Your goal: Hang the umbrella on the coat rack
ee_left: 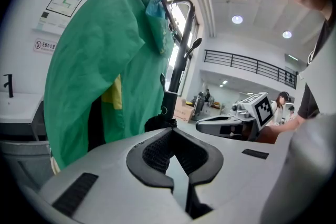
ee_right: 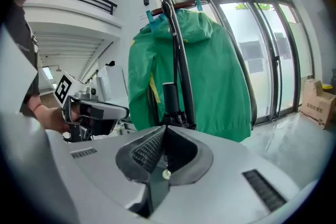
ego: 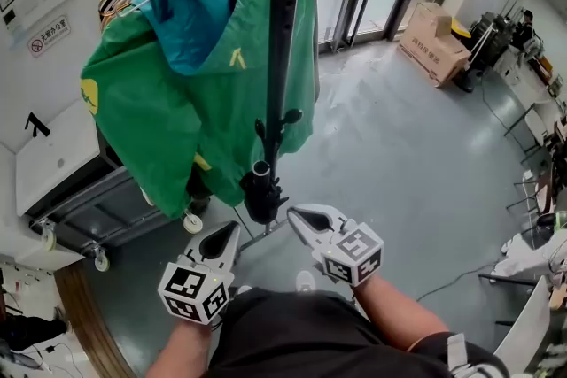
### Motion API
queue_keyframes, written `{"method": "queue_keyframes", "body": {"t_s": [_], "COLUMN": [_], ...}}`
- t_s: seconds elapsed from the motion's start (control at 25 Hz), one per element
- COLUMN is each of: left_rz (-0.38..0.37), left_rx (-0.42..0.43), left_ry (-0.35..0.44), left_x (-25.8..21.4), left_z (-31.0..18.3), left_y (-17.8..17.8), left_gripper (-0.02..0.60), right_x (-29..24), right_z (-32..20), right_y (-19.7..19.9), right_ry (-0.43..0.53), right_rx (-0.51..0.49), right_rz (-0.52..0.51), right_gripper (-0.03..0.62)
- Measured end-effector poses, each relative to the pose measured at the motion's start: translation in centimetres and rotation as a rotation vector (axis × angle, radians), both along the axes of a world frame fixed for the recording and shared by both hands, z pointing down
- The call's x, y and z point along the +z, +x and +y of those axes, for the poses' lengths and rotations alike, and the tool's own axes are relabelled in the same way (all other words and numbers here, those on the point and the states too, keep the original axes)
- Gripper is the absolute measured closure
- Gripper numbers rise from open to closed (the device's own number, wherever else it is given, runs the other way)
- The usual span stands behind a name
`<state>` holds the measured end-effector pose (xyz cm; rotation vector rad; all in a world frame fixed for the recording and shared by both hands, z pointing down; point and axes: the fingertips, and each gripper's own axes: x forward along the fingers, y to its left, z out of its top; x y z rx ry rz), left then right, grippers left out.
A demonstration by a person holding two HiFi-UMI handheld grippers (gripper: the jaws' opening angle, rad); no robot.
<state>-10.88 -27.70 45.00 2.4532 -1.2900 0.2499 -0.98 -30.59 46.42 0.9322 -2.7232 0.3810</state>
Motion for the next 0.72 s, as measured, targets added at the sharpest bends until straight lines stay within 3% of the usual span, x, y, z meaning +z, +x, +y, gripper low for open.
{"method": "queue_keyframes", "body": {"t_s": [0.72], "left_rz": [0.008], "left_rx": [0.182], "left_ry": [0.020], "left_x": [-0.7], "left_z": [1.7], "left_y": [-2.1], "left_gripper": [0.566], "right_x": [-1.3], "right_z": [4.3], "right_y": [-0.2], "right_ry": [-0.009], "right_rx": [0.190], "right_rz": [-0.079], "right_gripper": [0.583]}}
